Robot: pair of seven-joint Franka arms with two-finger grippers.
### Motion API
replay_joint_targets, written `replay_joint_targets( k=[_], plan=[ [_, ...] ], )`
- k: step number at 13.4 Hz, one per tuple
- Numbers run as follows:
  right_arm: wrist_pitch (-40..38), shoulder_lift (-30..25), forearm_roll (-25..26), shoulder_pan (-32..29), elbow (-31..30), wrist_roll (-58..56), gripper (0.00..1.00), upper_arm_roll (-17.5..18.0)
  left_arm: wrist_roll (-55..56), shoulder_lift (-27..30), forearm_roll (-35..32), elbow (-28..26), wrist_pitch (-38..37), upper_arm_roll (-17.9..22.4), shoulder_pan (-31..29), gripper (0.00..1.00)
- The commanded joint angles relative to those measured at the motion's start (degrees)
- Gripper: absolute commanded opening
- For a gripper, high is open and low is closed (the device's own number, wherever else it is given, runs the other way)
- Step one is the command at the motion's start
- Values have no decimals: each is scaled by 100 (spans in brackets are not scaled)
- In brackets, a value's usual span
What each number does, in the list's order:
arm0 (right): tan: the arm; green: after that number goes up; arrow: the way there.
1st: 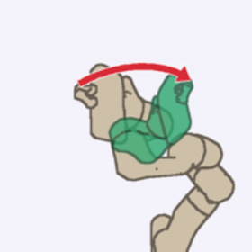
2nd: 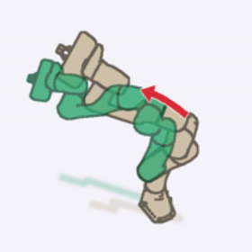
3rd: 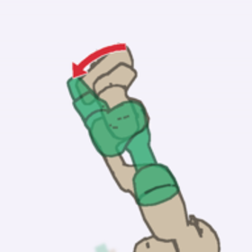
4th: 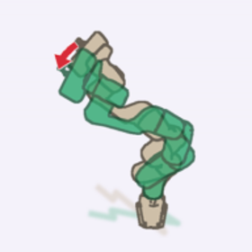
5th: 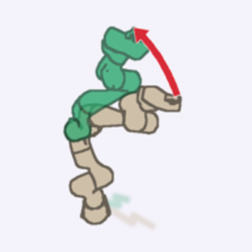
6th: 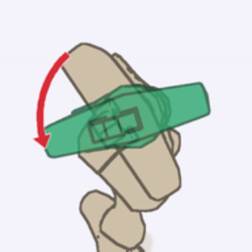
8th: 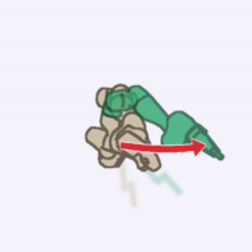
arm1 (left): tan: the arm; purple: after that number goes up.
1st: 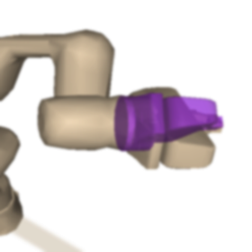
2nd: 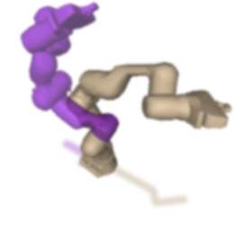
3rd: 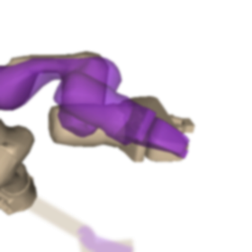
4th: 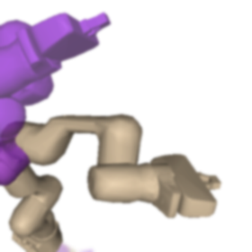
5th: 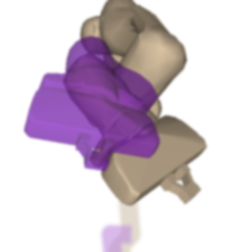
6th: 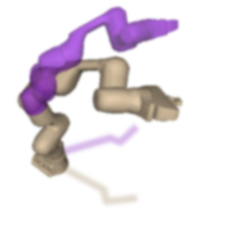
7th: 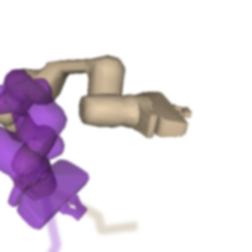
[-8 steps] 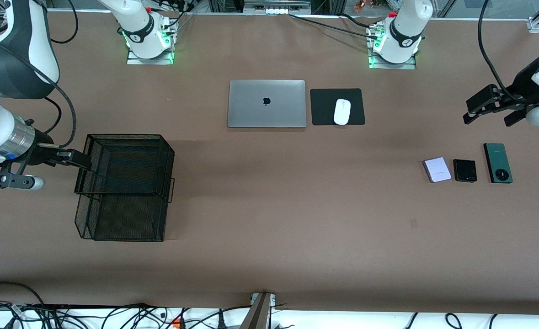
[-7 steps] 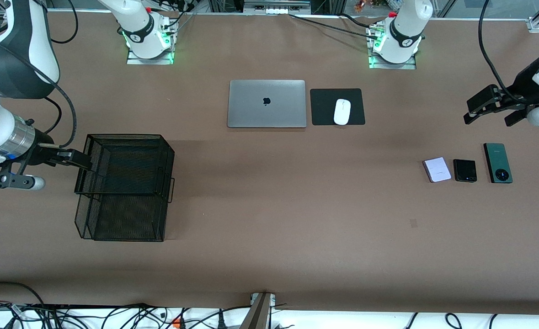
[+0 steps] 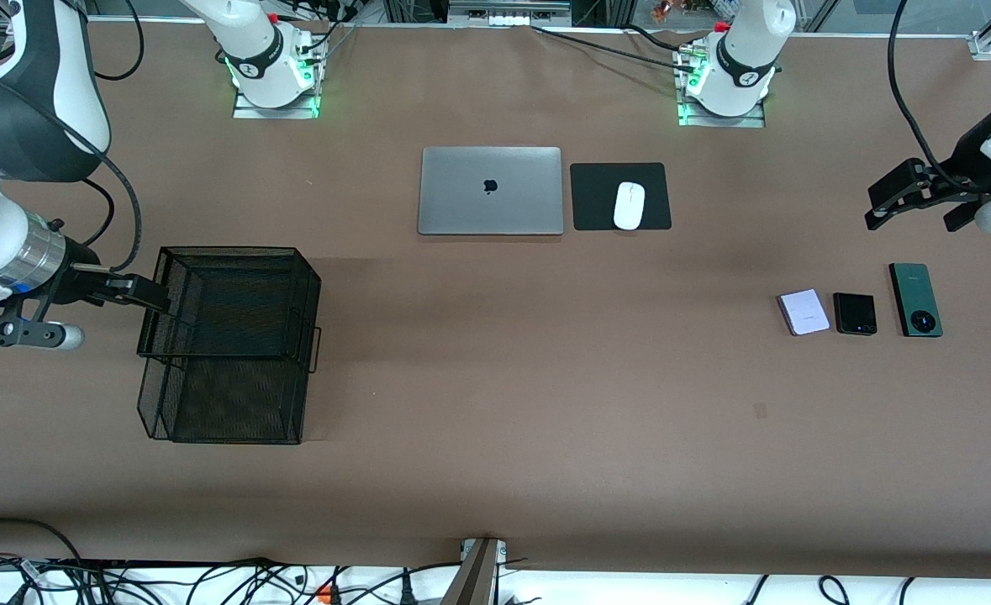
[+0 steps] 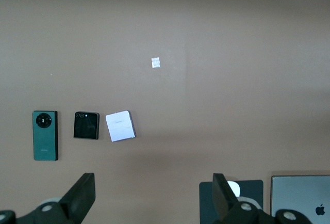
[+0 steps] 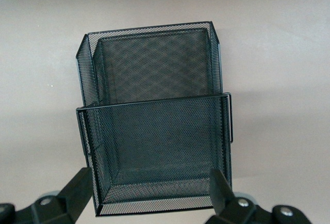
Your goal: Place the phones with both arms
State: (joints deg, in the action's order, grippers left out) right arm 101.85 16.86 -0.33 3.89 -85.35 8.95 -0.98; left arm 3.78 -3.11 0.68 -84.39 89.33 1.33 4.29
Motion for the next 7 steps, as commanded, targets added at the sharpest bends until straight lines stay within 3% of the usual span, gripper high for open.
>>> replay_joint_targets(
  k=[1,4,7],
  plan=[
    [-51,-43,-55,-63,1,54,100,89,-70,39,-129,-130,-300,43,-24,100],
    [-51,-43,-55,-46,1,81,100,106,-385,-128,-305,-445,101,43,-288,100],
    [-51,-51,-55,-46,1,81,100,150,-913,-242,-305,-1278,1258,43,-736,100]
  ],
)
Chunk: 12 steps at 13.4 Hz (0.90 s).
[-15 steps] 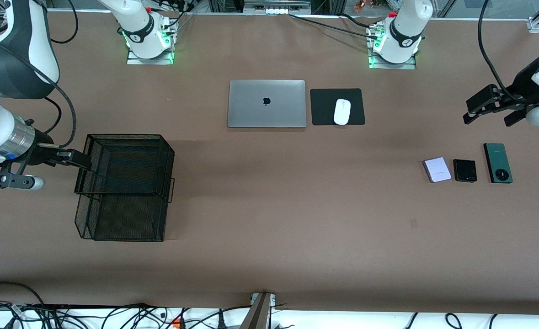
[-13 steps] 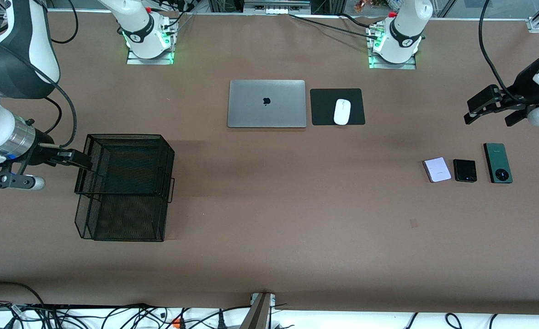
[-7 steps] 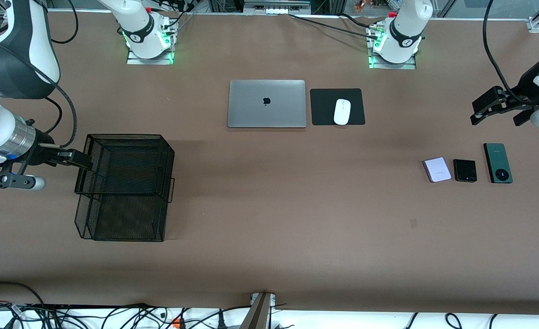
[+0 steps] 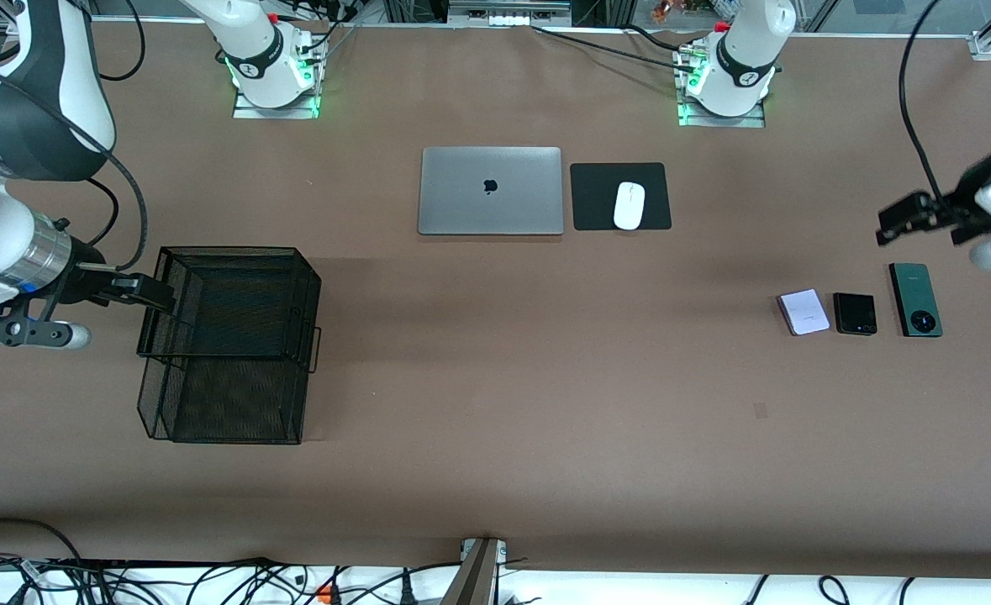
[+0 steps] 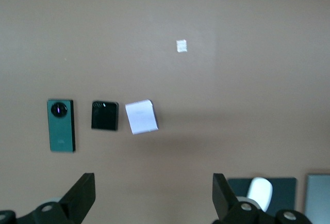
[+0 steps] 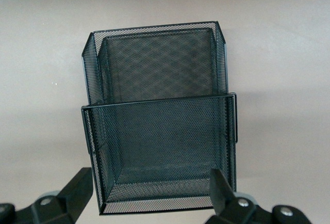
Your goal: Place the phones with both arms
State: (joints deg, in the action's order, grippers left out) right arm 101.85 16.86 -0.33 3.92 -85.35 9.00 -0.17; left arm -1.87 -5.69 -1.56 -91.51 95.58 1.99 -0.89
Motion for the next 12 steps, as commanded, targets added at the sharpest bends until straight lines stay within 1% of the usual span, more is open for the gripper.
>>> replay_joint_targets(
  k=[1,2,4,5,8,12],
  plan=[
    [-60,-52,-55,-49,1,76,100,70,-376,-46,-82,-883,1133,-24,-297,100],
    [-60,-52,-55,-49,1,76,100,70,-376,-168,-82,-1095,1486,-24,-306,100],
    [-51,-52,-55,-49,-8,85,100,70,-367,-511,-82,-1237,1945,-24,-411,100],
    [-51,-52,-55,-49,1,85,100,70,-367,-625,-82,-1412,2242,-24,-429,100],
    [-60,-52,-55,-23,-8,102,100,53,-271,-810,-73,-2325,3805,-24,-561,100],
    [-86,-52,-55,83,-8,120,100,17,-253,-1223,-73,-3047,5117,-24,-772,100]
  ],
)
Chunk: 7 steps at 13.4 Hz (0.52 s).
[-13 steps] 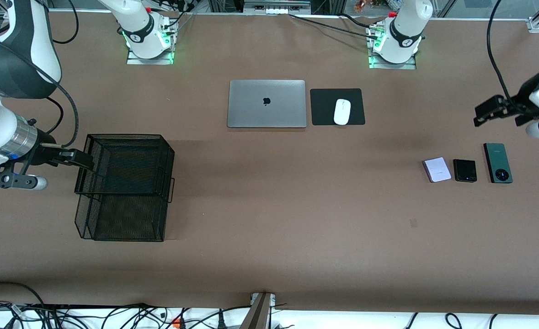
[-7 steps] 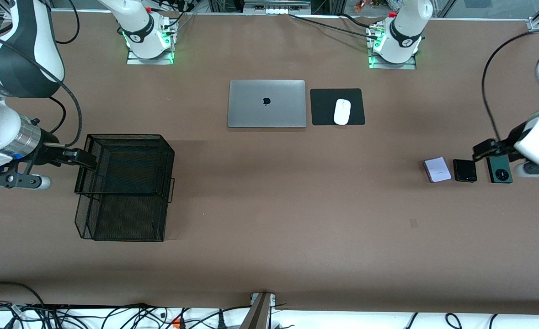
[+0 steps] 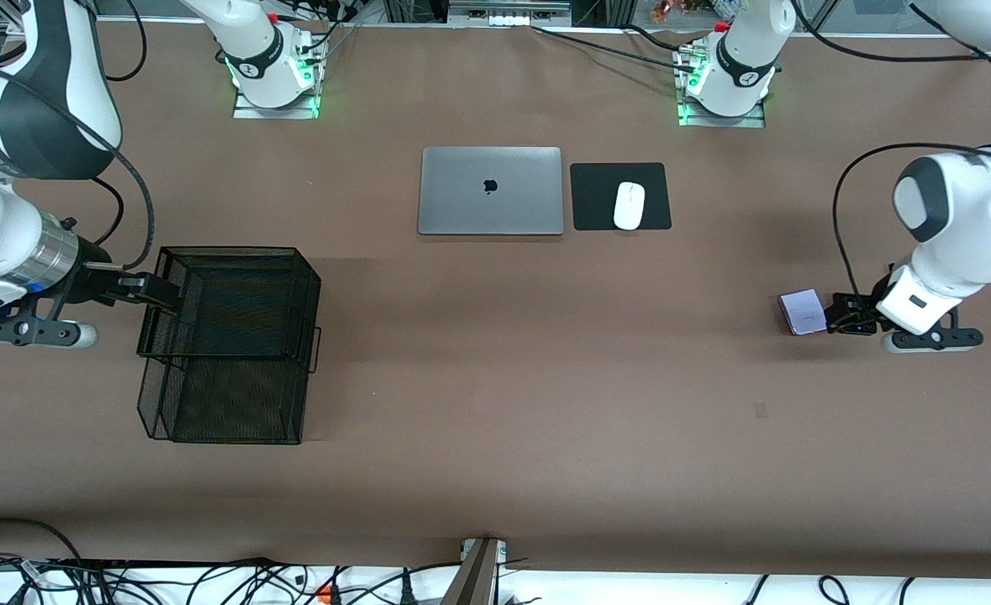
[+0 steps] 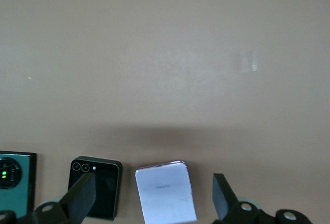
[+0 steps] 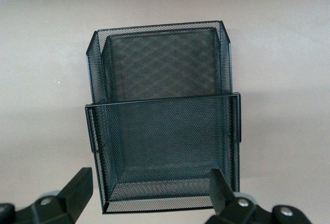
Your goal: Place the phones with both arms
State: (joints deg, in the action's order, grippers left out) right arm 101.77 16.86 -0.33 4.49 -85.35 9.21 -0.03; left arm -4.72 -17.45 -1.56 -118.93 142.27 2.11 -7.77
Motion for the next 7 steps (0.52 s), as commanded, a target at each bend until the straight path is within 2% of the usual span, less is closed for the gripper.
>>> replay_joint_targets(
  k=[1,7],
  plan=[
    [-87,-51,-54,26,-8,99,100,3,145,-92,-46,-446,633,-35,-119,100],
    [-87,-51,-54,-10,-16,72,100,-6,1244,-119,-55,-1194,1250,-88,-128,100]
  ],
)
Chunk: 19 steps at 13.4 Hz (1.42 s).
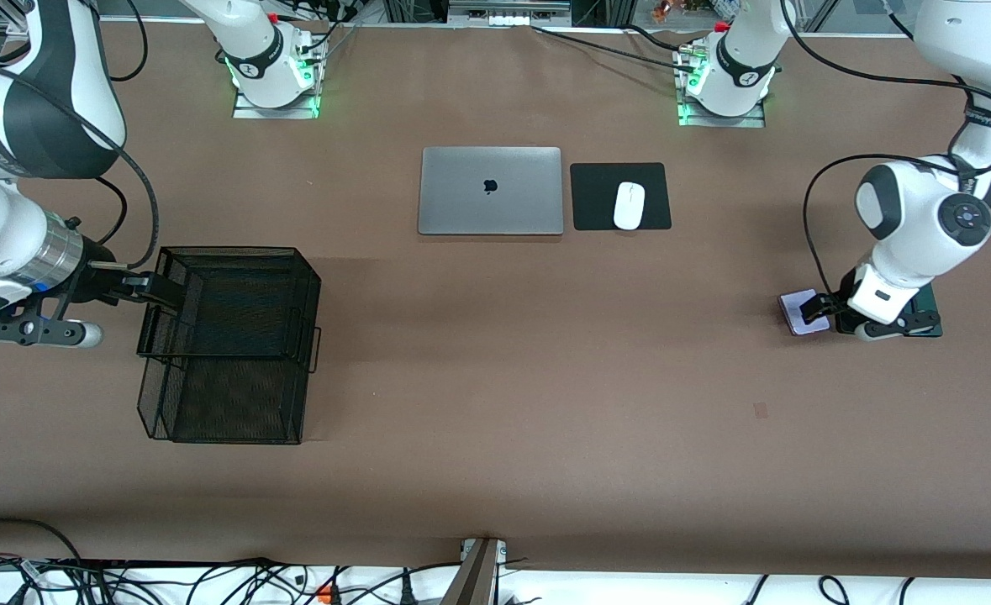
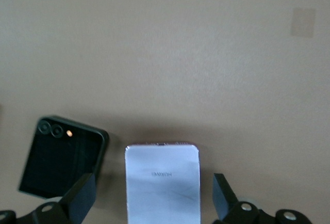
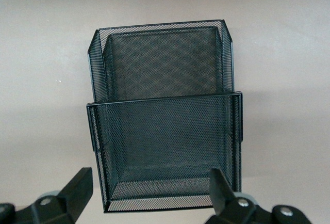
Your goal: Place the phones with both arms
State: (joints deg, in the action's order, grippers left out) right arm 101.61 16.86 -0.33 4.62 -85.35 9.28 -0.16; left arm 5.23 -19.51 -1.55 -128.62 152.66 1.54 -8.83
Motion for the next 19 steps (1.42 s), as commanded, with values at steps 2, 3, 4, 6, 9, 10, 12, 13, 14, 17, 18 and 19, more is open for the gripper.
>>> replay_joint_targets(
  k=[2,3,4,6,9,10,12,13,14,17,18,19],
  plan=[
    [-72,-51,-54,-31,-16,39,100,7,251,-26,-56,-364,482,-31,-22,100],
    [-63,-51,-54,-31,-8,38,100,7,251,-105,-56,-417,667,-31,-13,100],
    [-72,-51,-54,-31,-16,47,100,7,251,-176,-56,-496,808,-31,-13,100],
    [-72,-51,-54,-31,-16,47,100,7,259,-281,-56,-567,1002,-40,-5,100],
    [-72,-51,-54,-31,-16,82,100,7,251,-448,-56,-567,1187,-40,13,100],
    [-72,-51,-54,-31,-16,82,100,7,251,-510,-65,-559,1240,-40,13,100],
    [-80,-51,-54,-31,-16,82,100,7,251,-572,-65,-558,1301,-40,22,100],
    [-80,-51,-54,-31,-16,82,100,7,242,-589,-65,-550,1302,-49,22,100],
    [-80,-51,-54,-31,-16,82,100,7,224,-624,-65,-532,1302,-49,22,99],
    [-80,-51,-54,-31,-16,73,100,7,198,-651,-65,-506,1293,-58,22,45],
    [-80,-51,-54,-31,-16,82,100,7,215,-660,-65,-497,1293,-58,22,27],
    [-80,-51,-54,-31,-16,82,100,7,233,-660,-65,-488,1284,-58,22,14]
  ],
)
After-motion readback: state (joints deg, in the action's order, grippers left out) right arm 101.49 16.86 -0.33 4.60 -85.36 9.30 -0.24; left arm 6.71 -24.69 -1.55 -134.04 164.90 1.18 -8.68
